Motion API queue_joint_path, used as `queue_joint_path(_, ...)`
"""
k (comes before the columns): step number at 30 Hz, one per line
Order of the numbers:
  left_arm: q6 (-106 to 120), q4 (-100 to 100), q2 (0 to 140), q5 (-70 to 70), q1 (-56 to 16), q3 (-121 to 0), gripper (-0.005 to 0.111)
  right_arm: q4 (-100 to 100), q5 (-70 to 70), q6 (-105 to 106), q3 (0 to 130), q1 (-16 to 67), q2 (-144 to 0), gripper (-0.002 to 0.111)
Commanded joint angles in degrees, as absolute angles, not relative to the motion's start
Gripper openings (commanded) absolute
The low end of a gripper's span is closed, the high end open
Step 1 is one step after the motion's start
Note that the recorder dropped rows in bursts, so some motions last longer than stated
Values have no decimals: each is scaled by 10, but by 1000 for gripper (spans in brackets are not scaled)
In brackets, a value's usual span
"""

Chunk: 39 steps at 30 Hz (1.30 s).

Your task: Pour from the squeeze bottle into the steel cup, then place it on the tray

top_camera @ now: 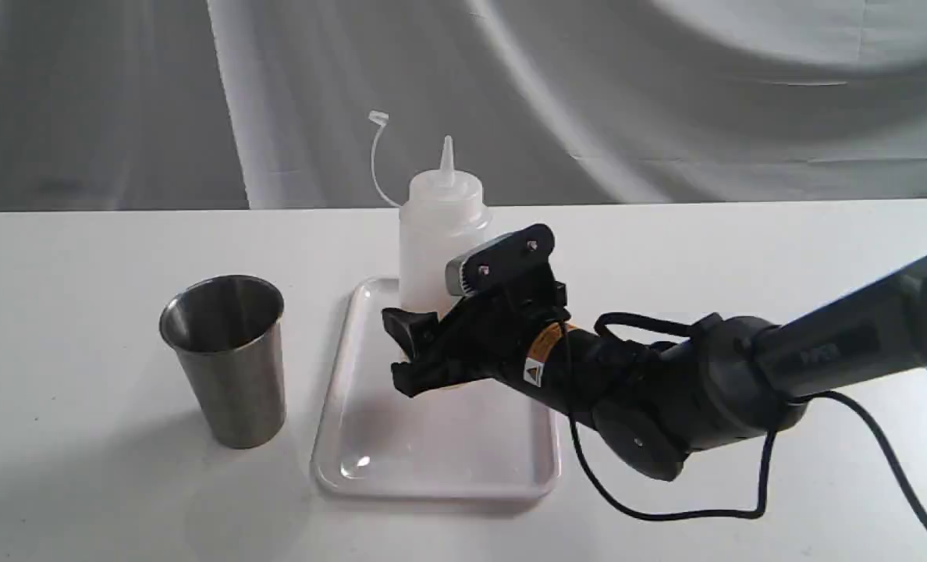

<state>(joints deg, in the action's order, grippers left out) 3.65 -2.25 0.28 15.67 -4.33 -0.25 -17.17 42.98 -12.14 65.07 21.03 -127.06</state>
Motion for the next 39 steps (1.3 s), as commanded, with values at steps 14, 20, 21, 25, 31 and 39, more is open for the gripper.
queue_joint_path(14, 35, -23, 0, 152, -47, 0, 8, -206, 485, -75, 651, 208, -1284, 0)
queue_joint_path(20, 35, -23, 0, 152, -47, 0, 8, -206, 499, -75, 651, 208, -1299, 0)
queue_joint_path(21, 35, -23, 0, 152, -47, 0, 8, -206, 504, -75, 651, 210, -1302, 0)
queue_joint_path(25, 35, -23, 0, 152, -47, 0, 8, -206, 507, -75, 651, 212, -1304, 0)
queue_joint_path(31, 35, -23, 0, 152, -47, 0, 8, -202, 514, -58, 651, 212, -1313, 0)
queue_joint_path(39, 35, -23, 0, 152, -47, 0, 8, -206, 525, -58, 651, 212, -1324, 0)
